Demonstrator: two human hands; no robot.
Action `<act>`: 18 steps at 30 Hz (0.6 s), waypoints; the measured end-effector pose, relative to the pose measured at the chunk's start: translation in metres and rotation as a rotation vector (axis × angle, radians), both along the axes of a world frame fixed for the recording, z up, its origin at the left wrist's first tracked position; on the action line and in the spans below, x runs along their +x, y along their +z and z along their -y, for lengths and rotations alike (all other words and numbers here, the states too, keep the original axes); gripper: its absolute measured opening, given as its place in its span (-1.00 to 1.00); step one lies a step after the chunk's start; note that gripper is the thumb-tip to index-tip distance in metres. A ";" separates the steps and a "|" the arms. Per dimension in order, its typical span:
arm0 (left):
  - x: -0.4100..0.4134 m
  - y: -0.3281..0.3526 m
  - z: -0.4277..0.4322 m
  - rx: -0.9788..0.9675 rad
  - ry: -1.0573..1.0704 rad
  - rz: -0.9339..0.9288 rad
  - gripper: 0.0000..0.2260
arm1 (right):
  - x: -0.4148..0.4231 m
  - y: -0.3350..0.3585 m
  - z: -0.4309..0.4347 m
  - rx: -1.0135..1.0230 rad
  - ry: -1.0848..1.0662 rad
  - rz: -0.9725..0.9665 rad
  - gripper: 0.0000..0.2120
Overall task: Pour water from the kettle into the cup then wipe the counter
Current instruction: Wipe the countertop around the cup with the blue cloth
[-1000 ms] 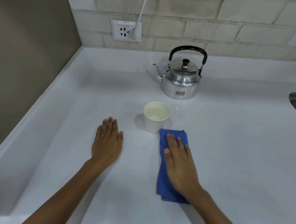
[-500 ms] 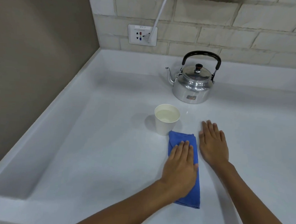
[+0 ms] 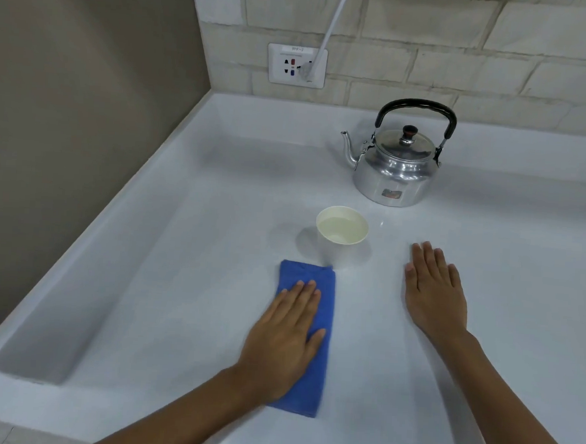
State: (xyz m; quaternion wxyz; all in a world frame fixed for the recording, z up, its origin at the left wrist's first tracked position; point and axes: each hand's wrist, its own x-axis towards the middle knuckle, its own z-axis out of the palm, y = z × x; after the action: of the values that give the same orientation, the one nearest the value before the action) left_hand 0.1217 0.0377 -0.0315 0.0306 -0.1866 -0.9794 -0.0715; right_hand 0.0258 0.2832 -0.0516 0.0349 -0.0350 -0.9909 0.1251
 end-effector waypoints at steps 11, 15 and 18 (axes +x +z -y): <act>-0.088 -0.009 0.033 0.186 0.227 0.087 -0.54 | 0.000 -0.002 0.004 0.039 -0.020 0.008 -0.52; -0.093 -0.009 0.017 0.197 0.170 0.078 -0.54 | 0.000 -0.003 0.003 0.040 -0.015 0.003 -0.52; -0.075 -0.015 0.036 0.212 0.050 0.058 -0.53 | 0.001 -0.003 0.003 0.044 -0.015 -0.016 -0.52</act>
State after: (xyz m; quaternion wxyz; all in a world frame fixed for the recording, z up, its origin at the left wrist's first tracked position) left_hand 0.0471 0.0018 -0.0462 0.0236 -0.1557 -0.9711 -0.1792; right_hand 0.0265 0.2805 -0.0548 0.0443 -0.0408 -0.9928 0.1035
